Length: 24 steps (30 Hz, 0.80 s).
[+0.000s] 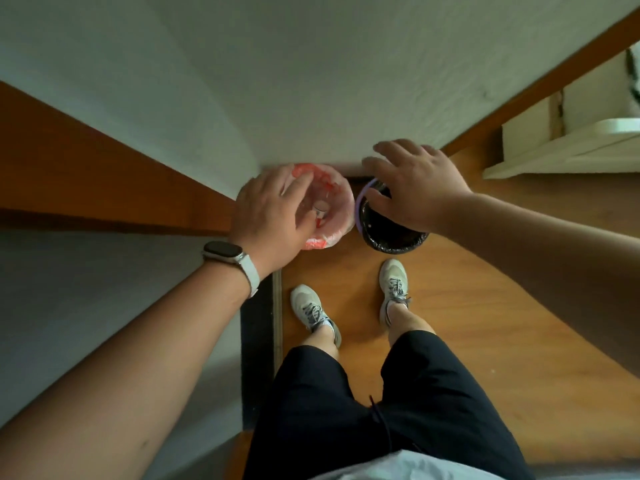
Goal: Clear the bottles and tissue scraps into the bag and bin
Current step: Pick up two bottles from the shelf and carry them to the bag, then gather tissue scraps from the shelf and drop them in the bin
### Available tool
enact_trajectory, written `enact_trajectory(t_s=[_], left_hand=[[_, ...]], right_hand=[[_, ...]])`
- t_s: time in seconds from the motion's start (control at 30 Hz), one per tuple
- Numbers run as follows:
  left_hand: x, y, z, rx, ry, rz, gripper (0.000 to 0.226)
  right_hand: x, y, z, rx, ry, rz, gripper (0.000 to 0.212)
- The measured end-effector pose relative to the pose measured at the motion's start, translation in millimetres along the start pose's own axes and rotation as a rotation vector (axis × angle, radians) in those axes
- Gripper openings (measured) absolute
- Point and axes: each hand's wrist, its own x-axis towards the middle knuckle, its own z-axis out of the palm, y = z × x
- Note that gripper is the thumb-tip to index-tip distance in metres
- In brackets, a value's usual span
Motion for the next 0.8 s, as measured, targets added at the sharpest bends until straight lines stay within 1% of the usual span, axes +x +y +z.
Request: enact_trajectory(t_s=[0.17,0.37,0.53,0.7,0.8], left_hand=[[-9,28,-57,0.011,0.035,0.017,0.050],[-8,68,-108,0.080,0.117,0.140,0.051],[-3,108,-140,0.112,0.214,0.202,0.052],[5,155,-154,0.146,0.189,0.236,0.052],[11,200,-161,0.156,0.177,0.301,0.052]], right_hand=[[-30,-21,-63,-0.028,0.092,0.058,0.054],[-77,-25,-116,-0.068,0.174,0.150,0.057],[-110,-1,-144,-0.099,0.217,0.192,0.056],[-149,35,-168,-0.088,0.286,0.250,0.056],[-184,66,-180,-0.050,0.315,0.292,0.056]])
